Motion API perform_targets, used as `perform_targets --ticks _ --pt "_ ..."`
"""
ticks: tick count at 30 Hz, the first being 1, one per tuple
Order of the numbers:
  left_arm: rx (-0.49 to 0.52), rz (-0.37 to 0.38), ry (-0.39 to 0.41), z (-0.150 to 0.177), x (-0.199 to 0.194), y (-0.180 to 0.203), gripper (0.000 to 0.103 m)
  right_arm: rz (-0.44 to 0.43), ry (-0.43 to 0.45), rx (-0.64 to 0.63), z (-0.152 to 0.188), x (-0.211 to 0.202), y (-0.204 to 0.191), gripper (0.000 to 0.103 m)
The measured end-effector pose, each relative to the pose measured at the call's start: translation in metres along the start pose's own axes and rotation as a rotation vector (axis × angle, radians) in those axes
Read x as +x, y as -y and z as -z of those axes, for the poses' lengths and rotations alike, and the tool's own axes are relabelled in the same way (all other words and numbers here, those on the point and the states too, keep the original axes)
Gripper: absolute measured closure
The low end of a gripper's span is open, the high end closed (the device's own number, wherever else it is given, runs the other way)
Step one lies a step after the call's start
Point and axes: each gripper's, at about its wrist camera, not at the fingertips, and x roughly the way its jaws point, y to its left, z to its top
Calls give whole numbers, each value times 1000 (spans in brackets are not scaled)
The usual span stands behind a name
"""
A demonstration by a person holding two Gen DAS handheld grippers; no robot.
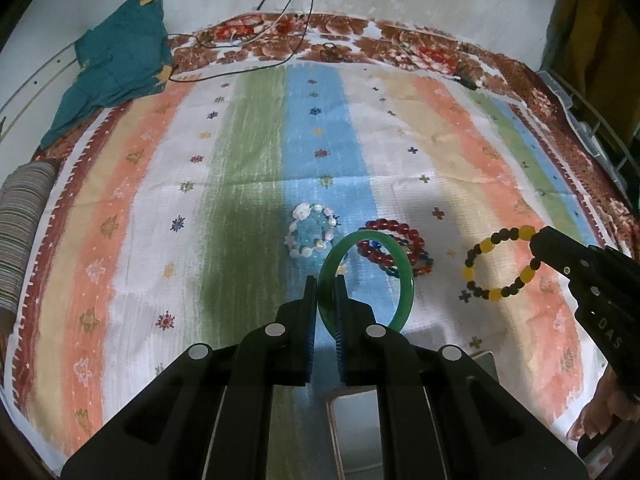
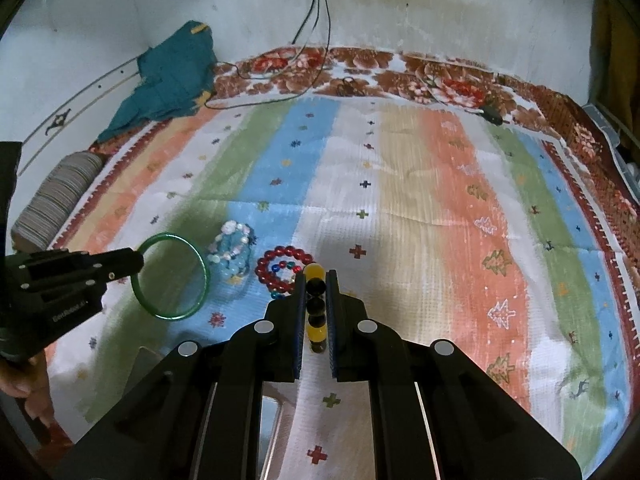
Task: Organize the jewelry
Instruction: 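Carry the bangle with the left tool into the tin while the right tool drops the yellow-black bracelet there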
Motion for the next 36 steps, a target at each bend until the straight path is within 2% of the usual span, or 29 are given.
perform_targets --ticks 12,21,36 --pt "30 18 47 20 -33 9 95 -59 75 -27 3 -45 -23 93" --pt "50 36 70 39 -53 18 95 -82 71 -48 20 -60 -37 92" --pt "71 25 53 61 -59 22 95 -92 40 -52 50 -69 -48 92"
